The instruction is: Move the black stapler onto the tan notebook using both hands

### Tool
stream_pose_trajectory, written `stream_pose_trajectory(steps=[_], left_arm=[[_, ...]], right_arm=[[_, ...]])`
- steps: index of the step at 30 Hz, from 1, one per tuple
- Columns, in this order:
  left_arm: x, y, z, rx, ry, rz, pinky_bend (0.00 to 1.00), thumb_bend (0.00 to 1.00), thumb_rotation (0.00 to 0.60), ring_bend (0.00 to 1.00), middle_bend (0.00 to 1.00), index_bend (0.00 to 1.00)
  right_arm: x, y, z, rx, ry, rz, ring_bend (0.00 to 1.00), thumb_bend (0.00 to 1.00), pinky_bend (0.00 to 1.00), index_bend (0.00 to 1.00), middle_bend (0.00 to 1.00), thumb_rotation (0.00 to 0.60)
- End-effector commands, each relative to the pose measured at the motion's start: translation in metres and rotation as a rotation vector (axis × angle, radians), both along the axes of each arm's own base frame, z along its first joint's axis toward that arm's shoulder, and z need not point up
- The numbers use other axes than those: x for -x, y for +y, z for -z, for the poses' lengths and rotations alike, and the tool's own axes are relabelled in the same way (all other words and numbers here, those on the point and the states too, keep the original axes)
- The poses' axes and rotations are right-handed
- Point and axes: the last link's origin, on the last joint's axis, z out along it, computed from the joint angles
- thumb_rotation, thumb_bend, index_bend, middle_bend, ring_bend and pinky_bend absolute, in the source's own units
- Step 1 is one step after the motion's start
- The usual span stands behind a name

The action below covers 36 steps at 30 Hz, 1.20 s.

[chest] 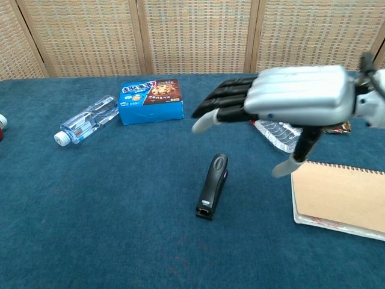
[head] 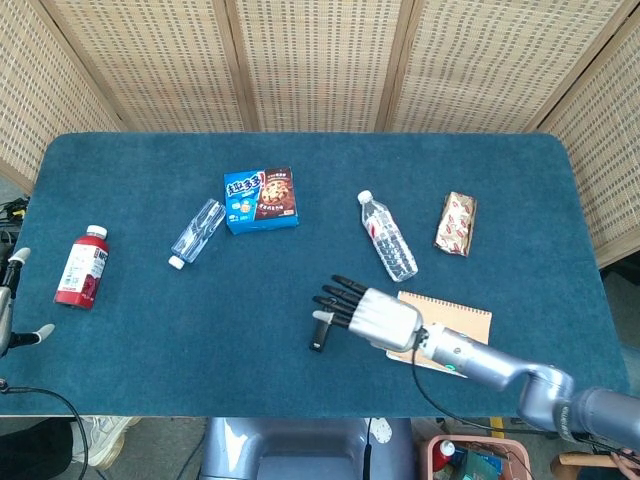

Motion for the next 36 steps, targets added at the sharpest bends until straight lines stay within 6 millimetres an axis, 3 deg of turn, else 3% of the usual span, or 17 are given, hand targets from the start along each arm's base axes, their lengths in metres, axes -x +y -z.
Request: stream_pose_trajectory(steps=[1,8,23,28,33,36], left_arm=[[0.002,0.0,-0.001,-0.001,-0.002,-0.004,0.0,0.02,0.6,0.0,0.0,0.0],[0.004,0.001,-0.004,0.009,-0.026,-0.007,0.0,0.02,0.6,0.0,0.0,0.0],[0.005,0.006,-0.004,0.034,-0.063,0.002,0.0,0.02,0.6,0.0,0.0,0.0],[0.006,0.006,-0.004,0.034,-0.065,0.003,0.0,0.02,0.6,0.0,0.0,0.0],[0.006,0.006,-0.005,0.035,-0.069,0.002,0.0,0.02,0.6,0.0,0.0,0.0],[0.006,0.007,-0.006,0.034,-0.071,0.004,0.0,0.02,0.6,0.0,0.0,0.0]], right_arm=[[-0.02,-0.004,0.032,-0.038,0.059,-0.046,0.0,0.08,0.0,0.09,0.06,0.6],[-0.025,-0.011,0.059,-0.035,0.144,-0.041,0.0,0.1,0.0,0.12,0.1,0.6],[-0.018,-0.015,0.096,0.018,0.246,-0.026,0.1,0.3,0.04,0.26,0.23,0.6],[-0.017,-0.013,0.105,0.017,0.248,-0.019,0.22,0.36,0.2,0.38,0.36,0.6],[-0.017,-0.01,0.111,0.014,0.22,-0.027,0.39,0.45,0.49,0.54,0.53,0.6],[-0.017,-0.011,0.11,0.015,0.173,-0.032,0.42,0.48,0.54,0.57,0.55,0.6]])
